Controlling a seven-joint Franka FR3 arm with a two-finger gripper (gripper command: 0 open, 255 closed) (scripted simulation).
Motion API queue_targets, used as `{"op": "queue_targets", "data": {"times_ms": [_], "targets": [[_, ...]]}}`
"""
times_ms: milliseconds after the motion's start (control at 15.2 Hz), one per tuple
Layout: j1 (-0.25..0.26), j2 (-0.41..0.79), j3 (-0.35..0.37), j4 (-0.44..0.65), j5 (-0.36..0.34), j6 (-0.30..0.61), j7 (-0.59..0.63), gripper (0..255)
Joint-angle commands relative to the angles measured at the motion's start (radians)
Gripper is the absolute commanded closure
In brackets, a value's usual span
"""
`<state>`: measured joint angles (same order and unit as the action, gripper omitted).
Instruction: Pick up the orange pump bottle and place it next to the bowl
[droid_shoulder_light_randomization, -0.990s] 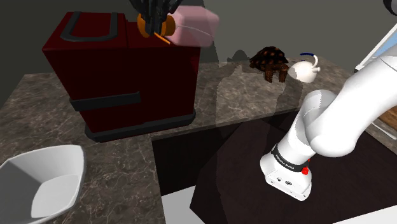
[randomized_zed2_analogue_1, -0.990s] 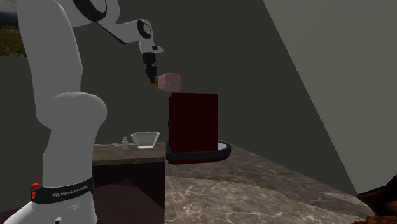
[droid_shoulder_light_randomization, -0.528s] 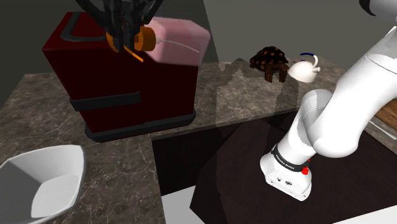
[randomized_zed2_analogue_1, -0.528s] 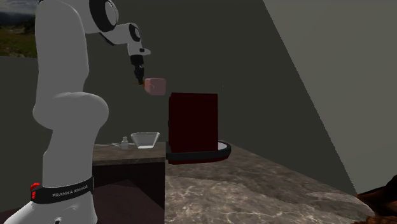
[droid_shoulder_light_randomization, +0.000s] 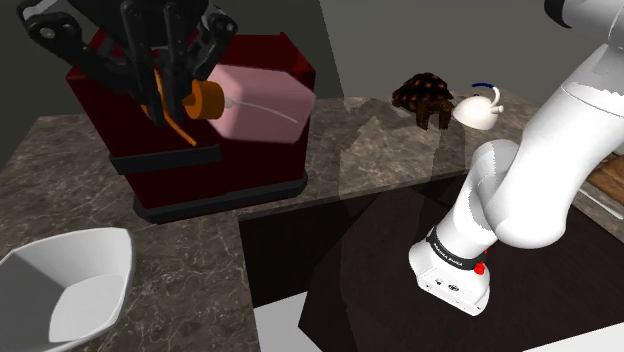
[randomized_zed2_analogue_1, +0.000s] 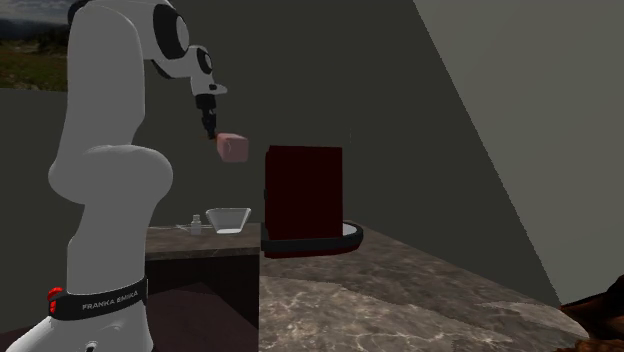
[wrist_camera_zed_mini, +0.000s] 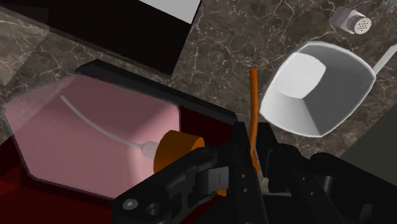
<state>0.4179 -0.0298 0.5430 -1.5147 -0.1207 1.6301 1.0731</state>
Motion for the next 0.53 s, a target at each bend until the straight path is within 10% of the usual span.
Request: {"op": "queue_targets", "data": {"times_ms": [0, 462], "targets": [[-0.001, -0.007, -0.001, -0.033, 0.003, 0.027, 0.002, 255], [-0.005, -0.038, -0.008, -0.160, 0.019, 0.129, 0.001, 255]]}}
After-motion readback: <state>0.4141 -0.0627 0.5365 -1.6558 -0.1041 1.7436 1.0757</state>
